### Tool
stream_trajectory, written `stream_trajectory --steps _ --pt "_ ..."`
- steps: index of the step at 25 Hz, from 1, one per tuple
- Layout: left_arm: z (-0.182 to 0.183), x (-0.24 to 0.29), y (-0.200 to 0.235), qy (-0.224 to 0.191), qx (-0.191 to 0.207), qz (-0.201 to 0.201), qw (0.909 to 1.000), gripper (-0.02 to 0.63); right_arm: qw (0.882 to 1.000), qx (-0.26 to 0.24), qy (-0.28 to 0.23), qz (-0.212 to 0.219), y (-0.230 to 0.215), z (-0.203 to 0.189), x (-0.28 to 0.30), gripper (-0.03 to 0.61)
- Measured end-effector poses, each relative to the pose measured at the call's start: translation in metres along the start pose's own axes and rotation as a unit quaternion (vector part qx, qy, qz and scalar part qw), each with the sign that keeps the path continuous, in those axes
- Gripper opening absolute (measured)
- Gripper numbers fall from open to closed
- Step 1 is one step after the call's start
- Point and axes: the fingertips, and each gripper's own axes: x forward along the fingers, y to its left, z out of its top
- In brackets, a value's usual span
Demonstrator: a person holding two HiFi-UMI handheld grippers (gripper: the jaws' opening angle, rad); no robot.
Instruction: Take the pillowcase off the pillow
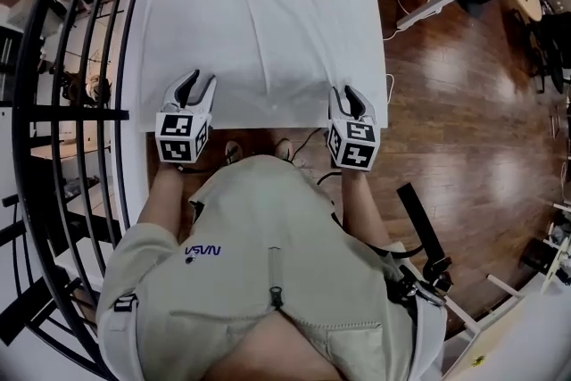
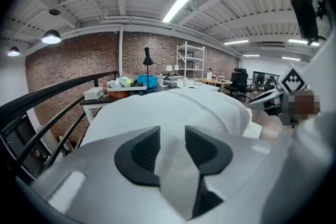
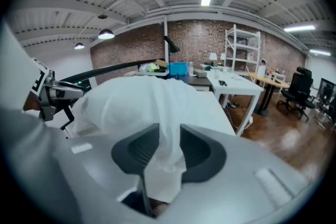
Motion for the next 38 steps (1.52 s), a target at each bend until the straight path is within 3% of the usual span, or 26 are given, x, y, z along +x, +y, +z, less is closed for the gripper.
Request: stream_trajectory --steps 4,9,17,18,24,29,35,38 --pt "0.022 0.014 -0.018 0.002 0.008 -0.003 1.0000 0.203 0.998 -0.022 -0.043 0.033 0.004 0.037 0.002 0.124" --pt "0.053 0.038 -0.014 -0.007 0.029 0.030 0.9991 0.213 0.993 -0.062 -0.076 0.066 0.002 0.080 0.024 0.124" --pt "0.101 0.076 0.028 -0.024 0.042 0.046 0.9978 0.242 0.990 -0.084 -0.090 0.069 -0.002 0.150 0.072 0.124" --pt "0.106 0.083 0.033 -0.026 0.040 0.043 0.9979 0.244 0.990 -0.083 -0.087 0.068 -0.001 0.158 0.080 0.147" --pt "0.132 0.128 0.056 -0.016 0.043 0.023 0.9987 0.245 0.994 -0.073 -0.061 0.059 0.002 0.198 0.123 0.163" --pt "0.139 0.158 0.070 0.013 0.058 0.011 0.9981 0.249 0.996 -0.070 -0.016 0.055 -0.001 0.206 0.166 0.183" --pt "0.108 0.195 0.079 0.067 0.041 0.005 0.9969 0.273 0.992 -0.083 0.058 0.080 0.000 0.192 0.218 0.223" --pt "0.089 0.198 0.075 0.118 0.035 -0.003 0.9923 0.262 0.988 -0.095 0.097 0.078 -0.006 0.179 0.244 0.248"
